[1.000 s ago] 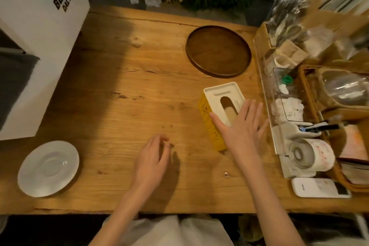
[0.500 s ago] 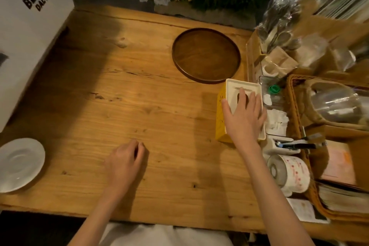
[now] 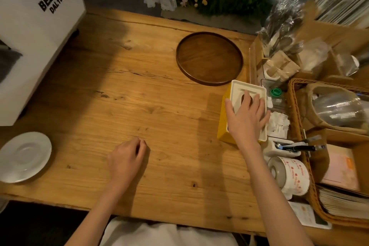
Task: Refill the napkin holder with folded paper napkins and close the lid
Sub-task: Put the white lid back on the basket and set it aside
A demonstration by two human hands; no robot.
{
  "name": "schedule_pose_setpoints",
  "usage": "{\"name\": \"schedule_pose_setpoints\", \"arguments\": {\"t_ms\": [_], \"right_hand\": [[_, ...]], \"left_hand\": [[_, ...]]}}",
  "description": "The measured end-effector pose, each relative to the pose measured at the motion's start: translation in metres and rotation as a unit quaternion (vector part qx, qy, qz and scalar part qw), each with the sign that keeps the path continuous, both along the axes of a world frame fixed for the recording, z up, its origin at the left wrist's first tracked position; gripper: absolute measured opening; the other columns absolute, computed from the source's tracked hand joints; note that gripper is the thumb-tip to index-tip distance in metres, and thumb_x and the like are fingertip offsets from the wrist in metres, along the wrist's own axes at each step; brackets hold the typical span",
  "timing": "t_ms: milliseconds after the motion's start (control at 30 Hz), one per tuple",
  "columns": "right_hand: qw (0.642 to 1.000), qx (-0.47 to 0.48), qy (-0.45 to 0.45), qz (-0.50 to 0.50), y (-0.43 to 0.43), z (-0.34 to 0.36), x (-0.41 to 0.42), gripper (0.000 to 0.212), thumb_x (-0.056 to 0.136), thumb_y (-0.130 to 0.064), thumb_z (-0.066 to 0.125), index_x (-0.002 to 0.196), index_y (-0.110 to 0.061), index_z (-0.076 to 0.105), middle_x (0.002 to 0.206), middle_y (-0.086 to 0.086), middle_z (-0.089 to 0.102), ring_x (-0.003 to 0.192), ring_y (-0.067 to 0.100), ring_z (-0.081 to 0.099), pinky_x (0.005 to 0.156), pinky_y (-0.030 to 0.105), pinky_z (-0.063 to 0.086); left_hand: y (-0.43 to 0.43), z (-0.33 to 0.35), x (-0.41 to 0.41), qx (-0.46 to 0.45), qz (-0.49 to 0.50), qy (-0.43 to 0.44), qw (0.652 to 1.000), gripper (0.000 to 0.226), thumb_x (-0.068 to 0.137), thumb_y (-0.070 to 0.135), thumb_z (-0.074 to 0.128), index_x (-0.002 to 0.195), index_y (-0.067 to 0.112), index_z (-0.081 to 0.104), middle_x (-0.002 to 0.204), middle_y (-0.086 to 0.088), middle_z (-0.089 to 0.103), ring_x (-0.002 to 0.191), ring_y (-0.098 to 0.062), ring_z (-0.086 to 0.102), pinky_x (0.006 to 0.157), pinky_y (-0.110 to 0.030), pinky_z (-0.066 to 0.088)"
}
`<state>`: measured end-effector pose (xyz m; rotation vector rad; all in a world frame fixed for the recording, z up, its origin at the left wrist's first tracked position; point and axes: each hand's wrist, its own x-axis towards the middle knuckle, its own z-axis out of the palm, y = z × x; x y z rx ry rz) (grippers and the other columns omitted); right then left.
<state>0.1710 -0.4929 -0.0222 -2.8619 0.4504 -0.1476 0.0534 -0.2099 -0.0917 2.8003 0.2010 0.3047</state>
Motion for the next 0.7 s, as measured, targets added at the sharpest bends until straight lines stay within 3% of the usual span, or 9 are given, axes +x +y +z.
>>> {"name": "schedule_pose_setpoints", "arguments": {"t_ms": [133,433,567,700], "right_hand": [[1.000,-0.005,-0.007,0.011,-0.004,0.000,0.001,0.072,0.094,-0.064,0.029,0.149,-0.017,0.027,0.158,0.014,0.022,0.148,0.030,0.011,0.118,0.053,0.004],[1.000,0.003,0.018,0.025,-0.015,0.006,0.004,0.076,0.091,-0.069,0.031,0.150,-0.020,0.026,0.159,0.010,0.022,0.147,0.028,0.013,0.118,0.051,0.005],[0.999,0.005,0.025,0.026,-0.015,0.011,0.002,0.077,0.091,-0.069,0.033,0.149,-0.018,0.028,0.159,0.011,0.021,0.148,0.028,0.009,0.118,0.052,0.000],[0.996,0.017,-0.073,0.050,0.005,0.024,0.000,0.055,0.096,-0.055,0.041,0.136,-0.017,0.047,0.149,0.010,0.039,0.145,0.029,0.019,0.117,0.054,0.004]], "left_hand": [[0.000,0.004,-0.001,-0.011,-0.011,0.003,1.000,0.031,0.092,0.034,0.041,0.062,0.027,0.043,0.049,0.011,0.041,0.040,-0.009,0.040,0.040,-0.016,0.013],[0.014,0.001,-0.003,-0.050,-0.050,0.050,0.996,0.035,0.091,0.042,0.037,0.063,0.023,0.048,0.054,0.009,0.048,0.047,-0.011,0.047,0.043,-0.024,0.026],[0.036,0.013,0.002,-0.169,-0.050,0.053,0.983,0.034,0.098,0.032,0.048,0.066,0.020,0.049,0.053,0.005,0.049,0.049,-0.015,0.050,0.046,-0.031,0.032],[0.066,0.044,0.018,-0.272,-0.025,0.006,0.962,0.037,0.099,0.028,0.049,0.064,0.017,0.052,0.054,-0.004,0.057,0.052,-0.020,0.057,0.050,-0.040,0.043]]}}
